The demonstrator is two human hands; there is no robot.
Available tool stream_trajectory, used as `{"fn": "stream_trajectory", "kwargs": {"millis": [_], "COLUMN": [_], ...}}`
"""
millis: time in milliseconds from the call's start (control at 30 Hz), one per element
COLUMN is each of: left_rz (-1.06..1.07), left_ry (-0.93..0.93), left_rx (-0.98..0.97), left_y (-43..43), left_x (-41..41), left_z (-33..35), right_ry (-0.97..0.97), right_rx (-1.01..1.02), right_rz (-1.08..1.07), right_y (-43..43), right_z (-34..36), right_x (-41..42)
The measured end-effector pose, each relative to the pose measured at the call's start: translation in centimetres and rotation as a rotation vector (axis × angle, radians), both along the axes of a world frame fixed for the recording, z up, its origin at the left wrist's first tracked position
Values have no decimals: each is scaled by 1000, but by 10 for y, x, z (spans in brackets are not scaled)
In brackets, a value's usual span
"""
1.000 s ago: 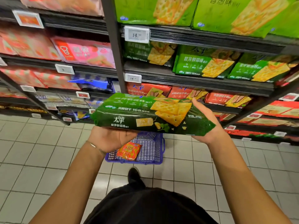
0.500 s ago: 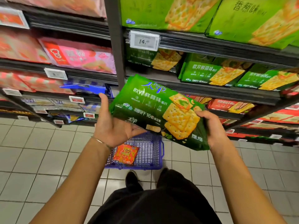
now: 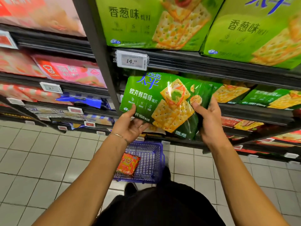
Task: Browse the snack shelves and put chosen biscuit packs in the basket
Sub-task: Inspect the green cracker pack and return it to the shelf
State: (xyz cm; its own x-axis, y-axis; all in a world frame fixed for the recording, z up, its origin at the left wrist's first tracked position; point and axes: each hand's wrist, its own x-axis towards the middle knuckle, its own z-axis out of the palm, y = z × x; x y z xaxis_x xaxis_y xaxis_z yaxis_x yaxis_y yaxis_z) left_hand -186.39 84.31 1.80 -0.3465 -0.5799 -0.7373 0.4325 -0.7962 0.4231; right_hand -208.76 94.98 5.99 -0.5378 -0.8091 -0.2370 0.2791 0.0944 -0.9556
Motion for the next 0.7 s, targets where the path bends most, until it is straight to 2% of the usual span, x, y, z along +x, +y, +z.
{"fn": "stream_trajectory", "kwargs": {"millis": [200, 333, 467, 600, 700], "left_rz": [18, 107, 155, 184, 156], "left_ry": [-7, 21, 28, -22, -23], "left_rx": [5, 60, 103, 48, 15], "left_y": [-22, -34, -38, -45, -50], "left_x": [-21, -33, -41, -41, -43], "left_z": [3, 5, 9, 11, 17], "right_ry": [85, 149, 270, 195, 242], "right_rx": [-130, -167, -108, -73, -51], "right_rz": [144, 169, 171, 136, 108], "right_y": [-33, -40, -52, -61, -70], "right_z": [-2, -6, -14, -20, -19], "right_x": [-22, -28, -40, -48, -50]}}
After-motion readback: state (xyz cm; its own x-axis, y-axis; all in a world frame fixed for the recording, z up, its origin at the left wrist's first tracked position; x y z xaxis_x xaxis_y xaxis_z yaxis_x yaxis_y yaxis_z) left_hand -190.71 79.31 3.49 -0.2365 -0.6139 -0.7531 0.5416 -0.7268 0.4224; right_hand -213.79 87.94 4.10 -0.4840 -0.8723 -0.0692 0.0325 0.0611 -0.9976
